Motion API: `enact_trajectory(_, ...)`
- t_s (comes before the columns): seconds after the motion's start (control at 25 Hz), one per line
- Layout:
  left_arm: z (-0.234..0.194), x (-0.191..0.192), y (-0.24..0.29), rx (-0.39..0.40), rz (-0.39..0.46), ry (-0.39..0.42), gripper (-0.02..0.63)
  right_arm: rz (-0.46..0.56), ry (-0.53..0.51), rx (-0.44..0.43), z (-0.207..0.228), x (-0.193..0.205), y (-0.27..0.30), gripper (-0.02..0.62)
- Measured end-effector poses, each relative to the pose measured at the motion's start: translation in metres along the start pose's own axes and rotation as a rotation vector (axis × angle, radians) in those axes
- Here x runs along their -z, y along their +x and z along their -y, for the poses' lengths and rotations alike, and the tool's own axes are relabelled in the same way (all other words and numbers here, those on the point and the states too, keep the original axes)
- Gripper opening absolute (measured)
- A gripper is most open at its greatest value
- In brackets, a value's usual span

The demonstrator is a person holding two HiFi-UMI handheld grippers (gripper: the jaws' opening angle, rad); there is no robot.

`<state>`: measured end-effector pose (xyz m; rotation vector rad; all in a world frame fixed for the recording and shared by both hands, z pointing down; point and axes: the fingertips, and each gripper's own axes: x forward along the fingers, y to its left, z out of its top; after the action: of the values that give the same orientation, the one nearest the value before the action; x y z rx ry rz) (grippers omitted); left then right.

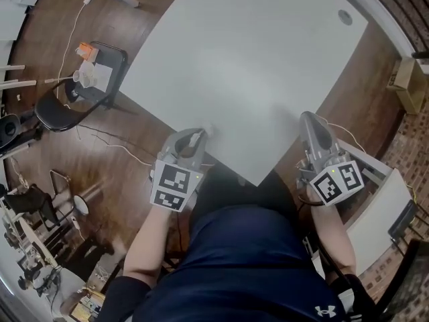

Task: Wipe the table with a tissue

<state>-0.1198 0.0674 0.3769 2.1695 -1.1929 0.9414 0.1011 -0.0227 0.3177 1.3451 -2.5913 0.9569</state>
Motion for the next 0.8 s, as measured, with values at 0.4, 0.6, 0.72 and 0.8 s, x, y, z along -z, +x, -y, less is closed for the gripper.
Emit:
enact_trajectory(0.4,0.021,-0.034,-0.031,0.036,0.118,-0.016,0.018,0.03,-0.049,-0.035,-0.037,-0.022,-0.029,0.011)
enact_trajectory(0.6,0.028,-0.055,-0.04,0.047,0.197,0.008,0.018,0.057,-0.083,-0.051,-0.048,-0.033,-0.034,0.011)
enact_trajectory(0.72,0.026,-0.062,-0.044,0.041,0.223,0.011,0.018,0.067,-0.097,-0.06,-0.056,-0.039,-0.033,0.011)
enact_trajectory(0.8,0.024,-0.068,-0.049,0.038,0.243,0.009,0.018,0.073,-0.114,-0.067,-0.061,-0.043,-0.034,0.011)
